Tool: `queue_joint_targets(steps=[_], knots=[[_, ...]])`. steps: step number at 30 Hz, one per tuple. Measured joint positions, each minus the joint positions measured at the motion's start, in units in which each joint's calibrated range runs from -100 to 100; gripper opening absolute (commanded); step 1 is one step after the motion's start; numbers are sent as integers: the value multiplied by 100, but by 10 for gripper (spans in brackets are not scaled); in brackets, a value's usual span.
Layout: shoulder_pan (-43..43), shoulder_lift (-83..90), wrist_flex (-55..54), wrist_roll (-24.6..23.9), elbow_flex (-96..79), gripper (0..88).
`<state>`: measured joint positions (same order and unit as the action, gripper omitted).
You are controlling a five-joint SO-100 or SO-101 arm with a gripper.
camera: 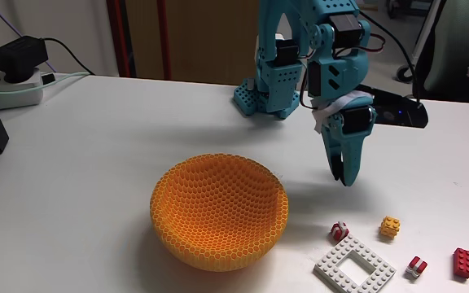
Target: Pick only small cubed objects and place them into the bowl
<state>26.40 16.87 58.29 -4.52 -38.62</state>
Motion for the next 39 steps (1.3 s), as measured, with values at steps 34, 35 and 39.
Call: queue_joint_targets(steps=[34, 35, 39], knots=[[-522, -2882, -899, -132, 1852, 138], [-513, -2912, -932, -132, 1852, 132], [-503, -2971, -1087, -103, 1852, 104]])
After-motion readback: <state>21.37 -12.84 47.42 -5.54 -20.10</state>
